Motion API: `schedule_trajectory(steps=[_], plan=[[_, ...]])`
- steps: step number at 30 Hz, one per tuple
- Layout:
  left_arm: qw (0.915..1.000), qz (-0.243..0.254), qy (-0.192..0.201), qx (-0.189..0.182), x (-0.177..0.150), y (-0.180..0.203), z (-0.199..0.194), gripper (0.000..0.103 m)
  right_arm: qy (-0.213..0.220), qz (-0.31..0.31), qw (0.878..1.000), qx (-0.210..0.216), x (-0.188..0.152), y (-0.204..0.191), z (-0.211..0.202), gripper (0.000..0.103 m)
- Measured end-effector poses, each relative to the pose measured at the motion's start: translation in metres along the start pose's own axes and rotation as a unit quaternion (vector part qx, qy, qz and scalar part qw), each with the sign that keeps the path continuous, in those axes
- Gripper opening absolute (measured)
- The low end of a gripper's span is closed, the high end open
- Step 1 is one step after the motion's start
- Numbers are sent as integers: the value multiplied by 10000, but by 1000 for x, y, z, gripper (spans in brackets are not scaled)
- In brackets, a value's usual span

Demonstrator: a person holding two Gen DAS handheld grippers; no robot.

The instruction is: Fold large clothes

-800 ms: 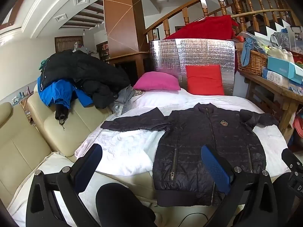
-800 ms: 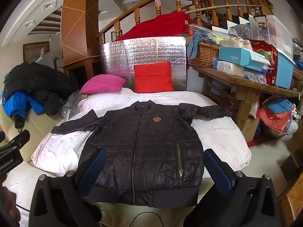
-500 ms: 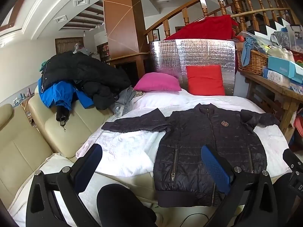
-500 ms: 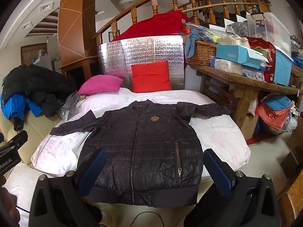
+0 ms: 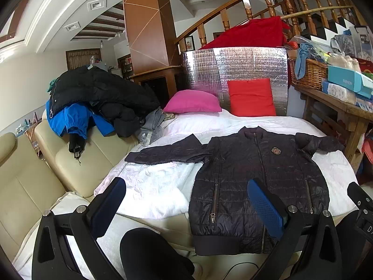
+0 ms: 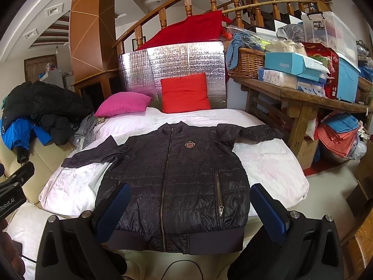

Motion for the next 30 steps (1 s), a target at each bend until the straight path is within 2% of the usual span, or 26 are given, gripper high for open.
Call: schedule_trajectory(steps=[30], plan=[[10000, -44, -54, 35, -2, -4, 2, 103, -81, -27, 10000, 30, -7, -2, 4, 103]])
Point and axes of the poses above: each gripper's, at about its wrist camera, not at the fingertips, and z roughly the way its jaws point, y to its right, x to its top, the point moved 2 cm from there along z, roughly the way its jaws point, and after that the axes turned 8 degrees about -x, right-handed, at the moved point
